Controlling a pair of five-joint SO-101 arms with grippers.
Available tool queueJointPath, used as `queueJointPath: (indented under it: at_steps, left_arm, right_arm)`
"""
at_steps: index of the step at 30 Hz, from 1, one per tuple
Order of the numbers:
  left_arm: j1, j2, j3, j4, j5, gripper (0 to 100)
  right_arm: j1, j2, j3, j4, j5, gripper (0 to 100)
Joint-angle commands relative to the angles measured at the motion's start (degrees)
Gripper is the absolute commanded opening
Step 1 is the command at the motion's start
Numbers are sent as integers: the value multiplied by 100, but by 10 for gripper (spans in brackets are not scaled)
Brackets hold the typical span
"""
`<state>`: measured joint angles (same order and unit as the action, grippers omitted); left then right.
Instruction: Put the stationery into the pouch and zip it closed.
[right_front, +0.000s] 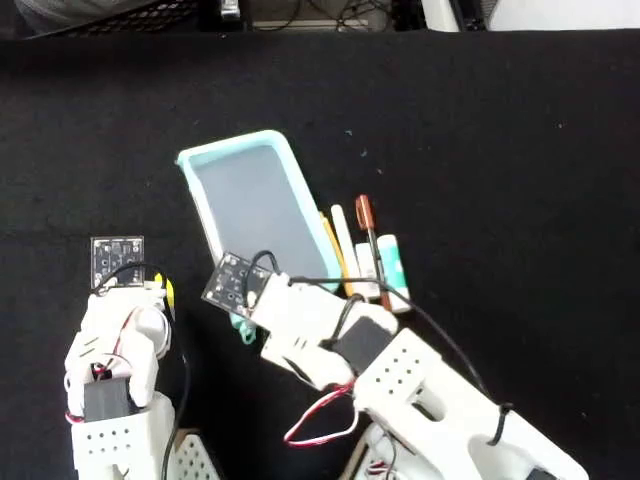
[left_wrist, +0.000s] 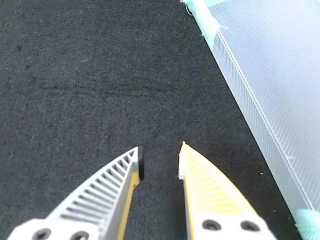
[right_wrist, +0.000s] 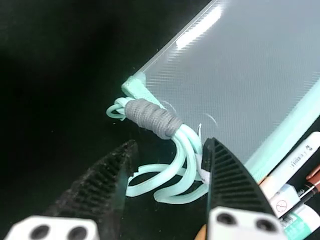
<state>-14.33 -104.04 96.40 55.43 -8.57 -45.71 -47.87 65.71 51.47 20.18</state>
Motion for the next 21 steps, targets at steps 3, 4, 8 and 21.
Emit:
queueJointPath:
  at_steps: [3,4,8,21]
  left_arm:
    - [110,-18,92,18,-44,141]
    - [110,-18,92,18,-44,141]
    - [110,-18,92,18,-44,141]
    - [92,-18,92,53,-44,141]
  right_arm:
    - [360,-4,760,-1310,62,242]
    - [475,-4,945,-1609,53,251]
    - [826,-4,1235,-2171,70,214]
    - [923,-48,585,905,782,11]
